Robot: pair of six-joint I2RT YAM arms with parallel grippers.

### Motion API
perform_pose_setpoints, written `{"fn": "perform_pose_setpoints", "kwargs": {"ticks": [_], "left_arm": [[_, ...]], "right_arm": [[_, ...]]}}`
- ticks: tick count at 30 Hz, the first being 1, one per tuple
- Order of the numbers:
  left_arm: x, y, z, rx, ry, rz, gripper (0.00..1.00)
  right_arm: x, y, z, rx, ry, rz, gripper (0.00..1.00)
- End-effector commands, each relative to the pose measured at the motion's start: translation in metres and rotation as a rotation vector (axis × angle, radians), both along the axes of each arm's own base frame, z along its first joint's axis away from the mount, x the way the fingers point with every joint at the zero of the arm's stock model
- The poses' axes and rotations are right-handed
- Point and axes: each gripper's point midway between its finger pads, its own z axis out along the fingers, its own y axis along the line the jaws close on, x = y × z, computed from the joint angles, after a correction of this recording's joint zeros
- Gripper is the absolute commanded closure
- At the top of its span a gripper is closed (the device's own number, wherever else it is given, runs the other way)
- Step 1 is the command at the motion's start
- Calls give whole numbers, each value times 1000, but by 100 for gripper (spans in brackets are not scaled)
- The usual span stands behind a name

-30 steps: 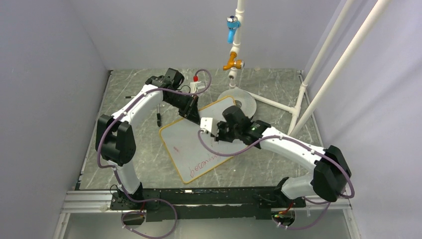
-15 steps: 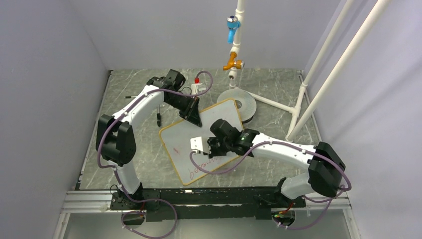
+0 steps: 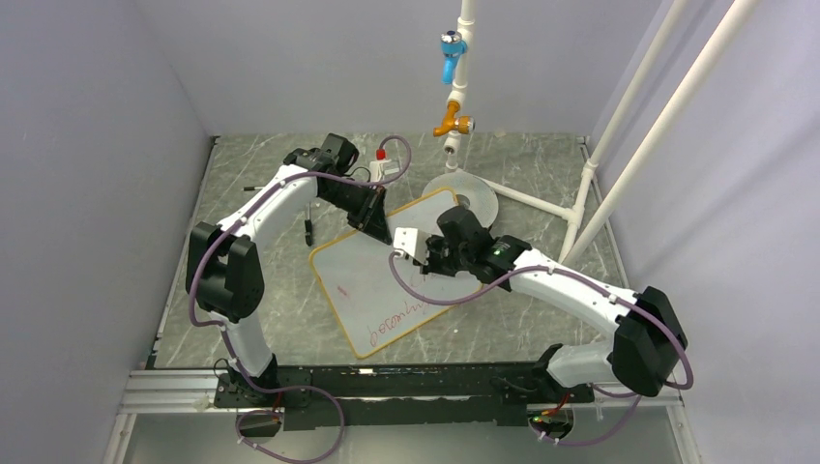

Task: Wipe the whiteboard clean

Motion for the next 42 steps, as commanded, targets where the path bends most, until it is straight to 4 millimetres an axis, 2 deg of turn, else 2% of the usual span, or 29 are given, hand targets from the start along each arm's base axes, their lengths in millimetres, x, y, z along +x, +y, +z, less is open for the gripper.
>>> {"fn": "perform_pose_setpoints", "kwargs": {"ticks": [1, 3, 5, 6, 9, 12, 14, 17, 22, 25, 29, 31, 35, 38, 40, 42], "left_arm": [[-20, -8, 31, -100, -7, -58, 100], [-21, -7, 31, -98, -4, -57, 100], [-21, -7, 31, -98, -5, -58, 100], [-21, -7, 31, -97, -5, -56, 100], [-21, -7, 30, -97, -4, -56, 100], [-22, -7, 29, -97, 1, -57, 100], [-22, -7, 29, -97, 2, -57, 100], [-22, -8, 28, -96, 4, -59, 100], [-23, -8, 27, -94, 7, -60, 100], [-23, -8, 27, -95, 6, -61, 100], [-23, -8, 28, -95, 1, -61, 100], [-23, -7, 28, -92, 0, -61, 100], [-23, -7, 29, -93, -4, -62, 100], [-23, -7, 29, -94, -2, -64, 100], [-23, -7, 29, -93, -1, -63, 100], [-24, -8, 29, -97, -1, -65, 100]], "right_arm": [[-42, 17, -19, -49, 18, 201, 100], [-66, 17, -39, -98, 42, 274, 100], [-72, 14, -47, -115, 63, 283, 100], [-70, 14, -47, -117, 59, 267, 100], [-50, 17, -33, -85, 5, 183, 100], [-14, 11, -7, -15, -73, 30, 100], [0, 6, 10, 32, -106, -32, 100], [6, 4, 24, 62, -137, -64, 100], [7, 8, 33, 79, -137, -50, 100], [-7, 13, 24, 68, -85, 27, 100], [-52, 19, -20, -59, -15, 210, 100], [-67, 19, -37, -115, -10, 265, 100], [-76, 18, -43, -131, 17, 303, 100], [-66, 20, -42, -132, -11, 266, 100], [-46, 20, -32, -105, -45, 177, 100], [-23, 17, -14, -56, -74, 74, 100]]}}
